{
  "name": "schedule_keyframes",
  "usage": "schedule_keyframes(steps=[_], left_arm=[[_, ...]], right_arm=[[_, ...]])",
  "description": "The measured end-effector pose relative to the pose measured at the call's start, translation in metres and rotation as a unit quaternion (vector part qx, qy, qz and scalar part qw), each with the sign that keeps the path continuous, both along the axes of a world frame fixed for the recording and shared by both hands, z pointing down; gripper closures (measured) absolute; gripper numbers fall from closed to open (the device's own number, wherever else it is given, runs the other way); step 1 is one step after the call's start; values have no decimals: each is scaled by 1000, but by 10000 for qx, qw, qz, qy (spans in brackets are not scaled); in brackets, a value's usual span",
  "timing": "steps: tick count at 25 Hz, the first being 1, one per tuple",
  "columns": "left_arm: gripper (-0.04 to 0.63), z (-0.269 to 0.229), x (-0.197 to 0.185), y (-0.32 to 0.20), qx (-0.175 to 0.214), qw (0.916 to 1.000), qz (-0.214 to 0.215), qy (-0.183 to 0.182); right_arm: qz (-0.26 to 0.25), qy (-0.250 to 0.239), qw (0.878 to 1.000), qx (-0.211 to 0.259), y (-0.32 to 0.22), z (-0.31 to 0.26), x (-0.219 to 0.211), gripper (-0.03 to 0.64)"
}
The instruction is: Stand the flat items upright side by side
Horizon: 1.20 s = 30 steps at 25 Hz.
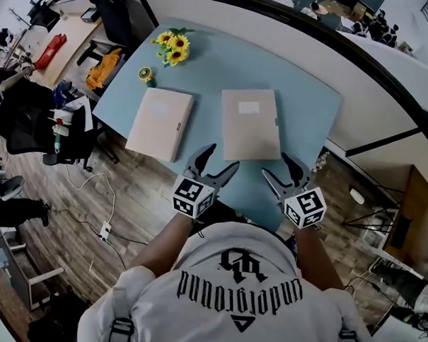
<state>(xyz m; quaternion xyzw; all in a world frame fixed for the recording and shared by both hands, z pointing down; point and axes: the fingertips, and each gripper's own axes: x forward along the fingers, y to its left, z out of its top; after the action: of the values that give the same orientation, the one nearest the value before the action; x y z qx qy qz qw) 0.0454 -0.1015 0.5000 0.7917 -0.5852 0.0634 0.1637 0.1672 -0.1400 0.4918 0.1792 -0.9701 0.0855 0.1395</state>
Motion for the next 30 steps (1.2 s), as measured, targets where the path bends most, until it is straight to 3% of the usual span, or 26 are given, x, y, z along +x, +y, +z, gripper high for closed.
schedule_keyframes(steps=[10,14,18,30], left_arm=[[241,70,-47,-63,-828,9960,-23,348],[240,109,-61,-81,-1275,9906,-19,502],[238,147,-70,-104,-1646,9842,-5,649],[229,245,-90,-140,-2647,9584,-173,1055]], right_arm=[[213,626,9962,-565,-82,62,-32,304],[363,775,9900,-1125,-110,95,-41,302],[426,1061,9837,-1386,-141,131,-48,289],[555,1893,9468,-2544,-191,247,-49,250]])
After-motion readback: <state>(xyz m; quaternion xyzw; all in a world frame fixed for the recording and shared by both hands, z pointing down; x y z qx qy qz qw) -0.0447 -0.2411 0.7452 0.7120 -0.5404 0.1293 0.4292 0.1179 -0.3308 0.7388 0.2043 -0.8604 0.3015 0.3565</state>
